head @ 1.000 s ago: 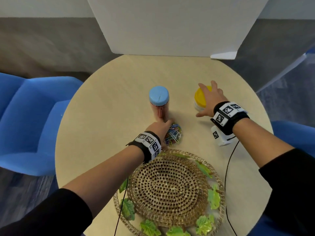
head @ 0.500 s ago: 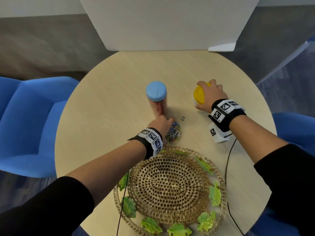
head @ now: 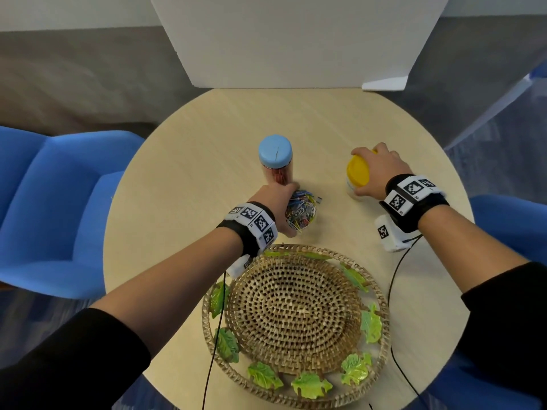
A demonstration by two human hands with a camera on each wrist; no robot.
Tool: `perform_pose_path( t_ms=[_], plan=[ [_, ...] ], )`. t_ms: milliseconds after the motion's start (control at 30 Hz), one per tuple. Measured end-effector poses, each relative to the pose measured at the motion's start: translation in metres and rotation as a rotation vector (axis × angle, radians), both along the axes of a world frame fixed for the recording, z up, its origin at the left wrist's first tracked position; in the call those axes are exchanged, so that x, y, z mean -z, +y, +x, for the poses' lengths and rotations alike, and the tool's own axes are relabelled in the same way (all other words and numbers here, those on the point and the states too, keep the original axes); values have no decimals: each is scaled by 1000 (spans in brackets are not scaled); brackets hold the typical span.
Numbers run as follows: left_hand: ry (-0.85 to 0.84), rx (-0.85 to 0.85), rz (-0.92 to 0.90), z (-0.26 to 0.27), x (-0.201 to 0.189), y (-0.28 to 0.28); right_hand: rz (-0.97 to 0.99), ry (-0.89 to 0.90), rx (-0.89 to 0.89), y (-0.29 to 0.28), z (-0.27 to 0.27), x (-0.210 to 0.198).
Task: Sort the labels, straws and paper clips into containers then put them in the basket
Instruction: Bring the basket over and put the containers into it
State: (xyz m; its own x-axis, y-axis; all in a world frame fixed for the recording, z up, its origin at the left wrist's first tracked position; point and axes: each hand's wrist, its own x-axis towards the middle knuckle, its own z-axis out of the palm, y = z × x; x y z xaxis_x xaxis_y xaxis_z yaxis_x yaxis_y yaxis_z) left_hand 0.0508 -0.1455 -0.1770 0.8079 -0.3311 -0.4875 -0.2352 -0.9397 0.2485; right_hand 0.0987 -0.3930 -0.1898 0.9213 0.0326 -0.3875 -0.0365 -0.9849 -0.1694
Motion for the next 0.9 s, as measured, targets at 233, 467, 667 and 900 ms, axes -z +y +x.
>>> perform_pose_path(
  t_ms=[233, 467, 667, 900],
  plan=[
    [-30, 7, -25, -25, -50, 11, 102, -85, -40, -6, -28, -42],
    [90, 37, 35, -107, -51, 30, 196, -147, -136, 8, -62, -90],
    [182, 95, 137, -159, -13, 35, 219, -111, -251, 27, -101, -113],
    [207, 128, 221, -185, 18, 37, 183, 11, -398, 46, -153, -108]
  ],
)
